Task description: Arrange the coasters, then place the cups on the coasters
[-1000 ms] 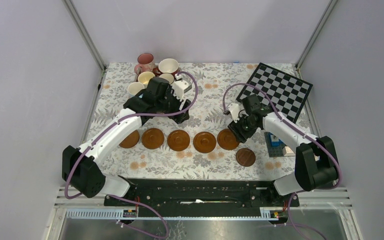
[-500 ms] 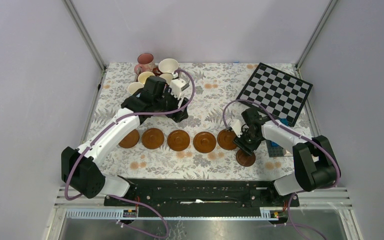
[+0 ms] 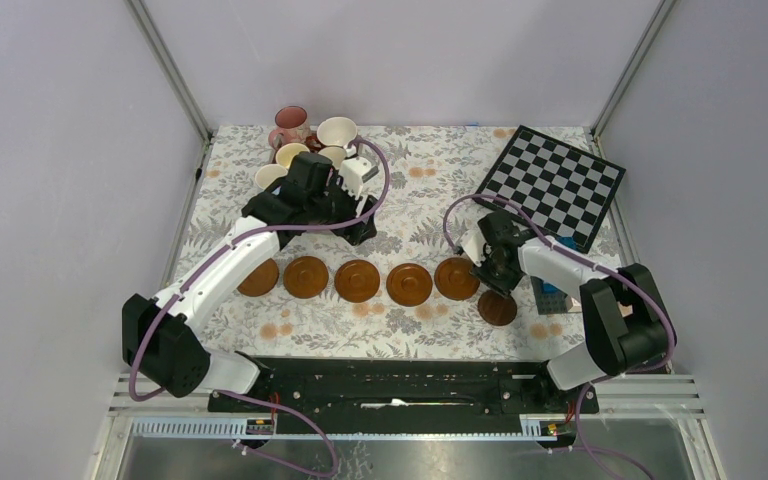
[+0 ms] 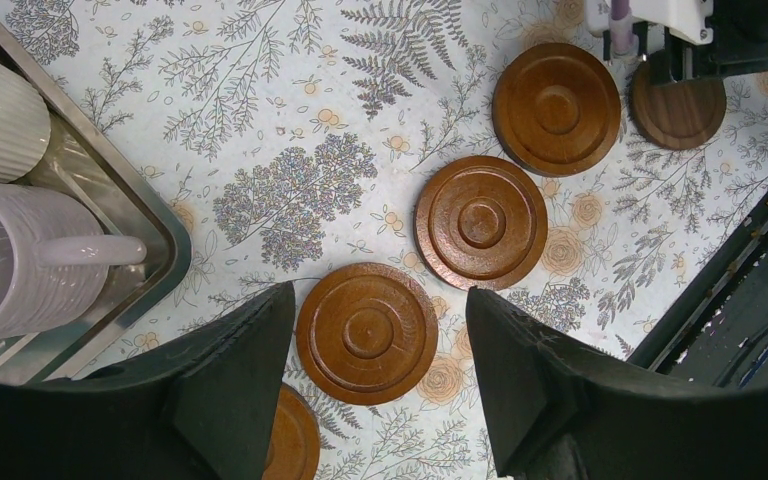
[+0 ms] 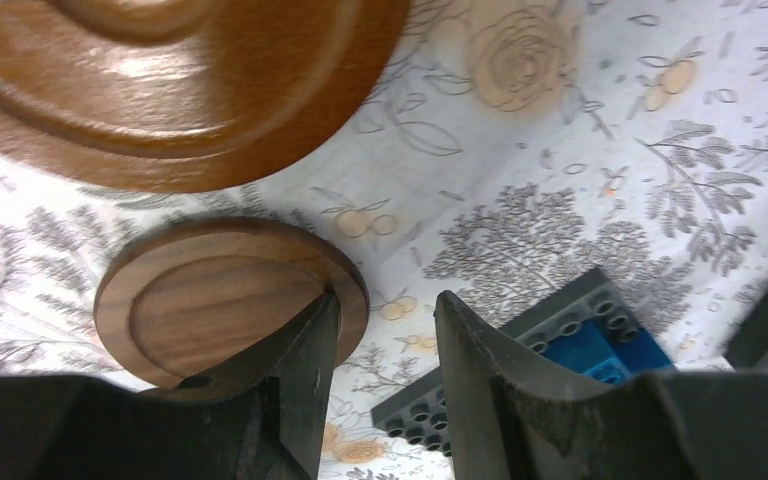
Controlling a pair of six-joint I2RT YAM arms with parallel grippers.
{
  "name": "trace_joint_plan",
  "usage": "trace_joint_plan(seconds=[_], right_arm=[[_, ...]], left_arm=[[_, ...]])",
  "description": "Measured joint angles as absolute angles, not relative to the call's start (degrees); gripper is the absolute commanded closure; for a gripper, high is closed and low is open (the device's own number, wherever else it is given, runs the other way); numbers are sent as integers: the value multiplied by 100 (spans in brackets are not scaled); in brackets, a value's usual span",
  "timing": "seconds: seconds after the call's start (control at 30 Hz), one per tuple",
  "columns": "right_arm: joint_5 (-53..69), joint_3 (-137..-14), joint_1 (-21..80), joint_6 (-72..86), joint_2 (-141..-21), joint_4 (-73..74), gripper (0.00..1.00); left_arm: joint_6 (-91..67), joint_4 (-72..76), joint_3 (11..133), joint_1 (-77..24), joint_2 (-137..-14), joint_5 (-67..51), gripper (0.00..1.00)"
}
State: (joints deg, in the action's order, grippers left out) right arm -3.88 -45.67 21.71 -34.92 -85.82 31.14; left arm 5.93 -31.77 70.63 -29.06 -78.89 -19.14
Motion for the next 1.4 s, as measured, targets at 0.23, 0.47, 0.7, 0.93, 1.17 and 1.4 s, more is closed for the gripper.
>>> trace_joint_plan(seconds=[0.23, 0.47, 0.7, 0.93, 1.17, 1.4], right_arm=[[-1083, -4775, 2169, -3514, -8899, 2849, 53], [-1406, -5046, 2080, -3555, -9233, 2644, 54], [-1363, -5271, 2040, -3557, -9411, 2622, 54], [-1066, -5474, 2034, -3544, -9310, 2757, 52], [21, -5826, 2034, -3260, -8973, 2982, 50], [819, -6134, 2064, -2945, -9238, 3052, 46]], left_arm=[[591, -3164, 7059, -2882, -7889, -1911, 31], [548, -3162, 6971, -2729, -7889, -1916, 31], [493, -3157, 6969, -2596, -7885, -1957, 31], [458, -3159, 6969, -2504, -7883, -2051, 31], [429, -3159, 6969, -2307, -7881, -2200, 31], [395, -3162, 6971, -2152, -7878, -2292, 31]])
